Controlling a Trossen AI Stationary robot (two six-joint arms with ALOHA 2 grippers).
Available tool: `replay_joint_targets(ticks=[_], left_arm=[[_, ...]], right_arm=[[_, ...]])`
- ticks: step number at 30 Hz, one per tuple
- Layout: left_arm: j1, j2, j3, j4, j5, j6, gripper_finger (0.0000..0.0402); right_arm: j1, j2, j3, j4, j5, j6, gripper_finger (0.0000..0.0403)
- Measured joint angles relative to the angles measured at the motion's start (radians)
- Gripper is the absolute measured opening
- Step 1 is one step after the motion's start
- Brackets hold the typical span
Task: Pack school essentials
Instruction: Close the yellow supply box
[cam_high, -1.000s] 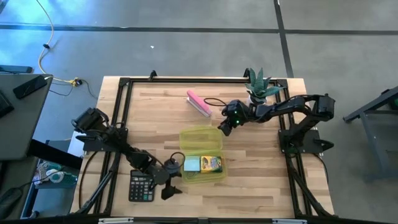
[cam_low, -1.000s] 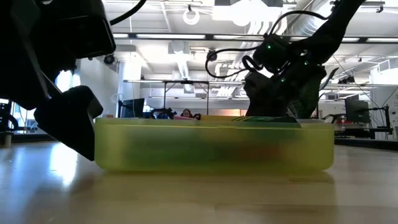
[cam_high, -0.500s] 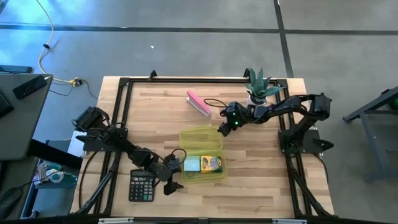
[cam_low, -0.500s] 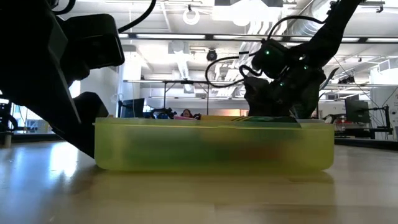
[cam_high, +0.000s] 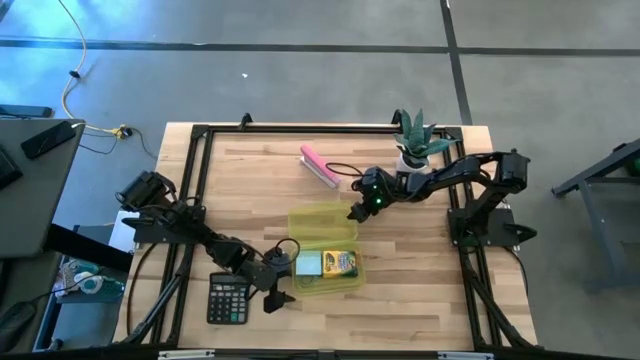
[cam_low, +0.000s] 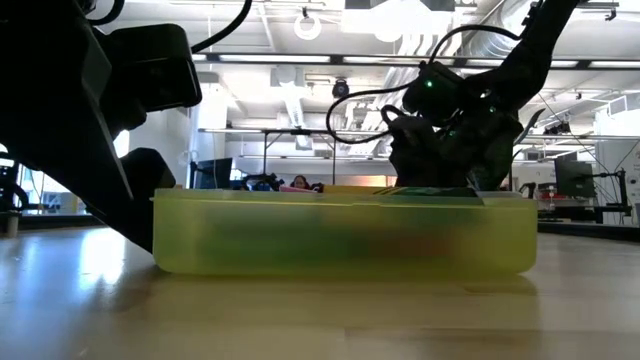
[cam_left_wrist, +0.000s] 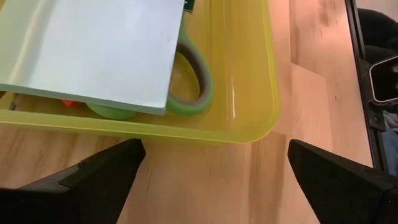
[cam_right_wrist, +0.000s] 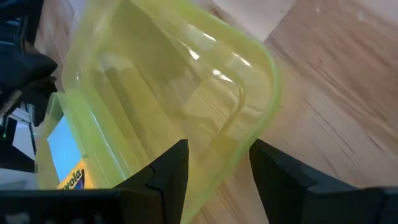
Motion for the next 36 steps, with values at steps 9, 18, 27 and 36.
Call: replay_joint_targets(ticks=[9,18,27,36], left_arm=[[0.0,0.0,0.0,-0.005,-0.002,-0.001,0.04],[0.0,0.0,-0.001,-0.007,-0.004,-0.001,0.04],[0.001,-0.001,0.0,-0.029,-0.006,-0.019,0.04],[0.001,-0.001,-0.001,-0.034,-0.012,-0.019,0.04]], right_arm=[[0.002,-0.009,0.0,-0.001,-0.014,-0.036,0.0161],[0.002,-0.015,0.0,0.004,-0.05,-0.069,0.0161],[0.03,-0.084,0.0,0.008,-0.056,-0.08,0.0161],[0.101,-0.127,0.0,-0.005,-0.046,-0.11,0.0161]])
